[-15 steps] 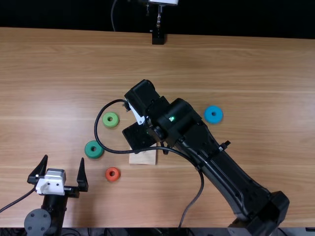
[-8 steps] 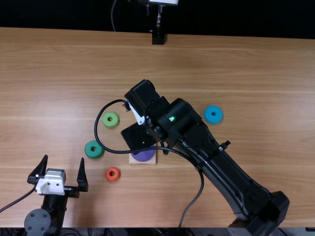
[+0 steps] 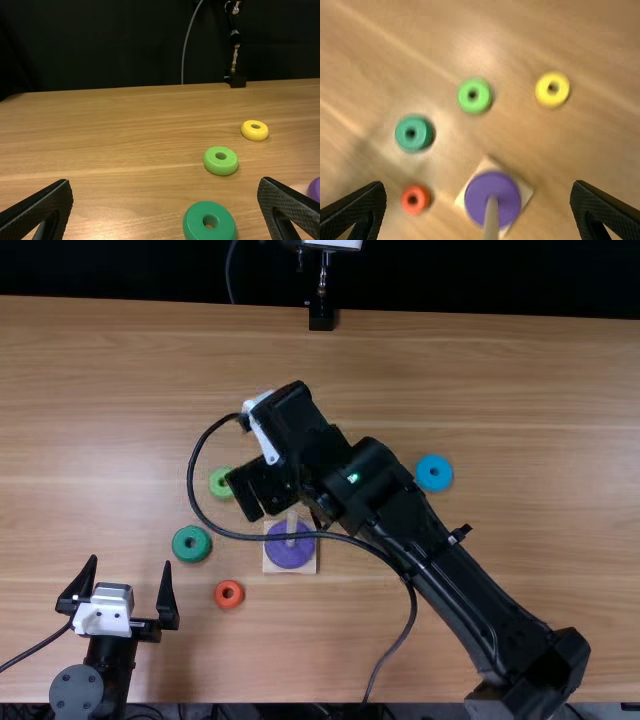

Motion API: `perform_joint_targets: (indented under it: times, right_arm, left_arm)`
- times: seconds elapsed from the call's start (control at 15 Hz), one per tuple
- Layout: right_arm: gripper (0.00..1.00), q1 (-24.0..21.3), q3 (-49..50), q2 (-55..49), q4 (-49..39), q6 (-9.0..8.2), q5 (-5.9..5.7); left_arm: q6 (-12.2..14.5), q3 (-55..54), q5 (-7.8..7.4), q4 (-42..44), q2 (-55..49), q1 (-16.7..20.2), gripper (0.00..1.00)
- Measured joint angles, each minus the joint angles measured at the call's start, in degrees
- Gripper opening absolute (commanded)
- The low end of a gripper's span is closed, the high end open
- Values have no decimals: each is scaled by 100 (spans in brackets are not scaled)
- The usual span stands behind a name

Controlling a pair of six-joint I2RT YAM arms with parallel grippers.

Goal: Build the Hanoi tower: stack the rings onto the peg from bottom to top in this color order: purple, dark blue, light blue, dark green, light green, yellow, orange.

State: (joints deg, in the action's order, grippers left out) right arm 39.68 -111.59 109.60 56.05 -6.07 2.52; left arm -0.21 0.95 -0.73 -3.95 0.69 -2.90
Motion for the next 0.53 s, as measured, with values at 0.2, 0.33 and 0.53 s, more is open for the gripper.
perform_joint_targets:
  times: [0.2,0.33,0.53]
  right_arm:
    - [100,-719,697,-7,-922,24,-26]
    - [100,-1045,1475,-7,-1517,39,-61]
    - [100,-1263,2844,-363,-1703,114,-55]
  left_arm:
    - [-2,0,0,-4,0,0,100]
    - [-4,0,2,-4,0,0,100]
    - [-2,0,0,-4,0,0,100]
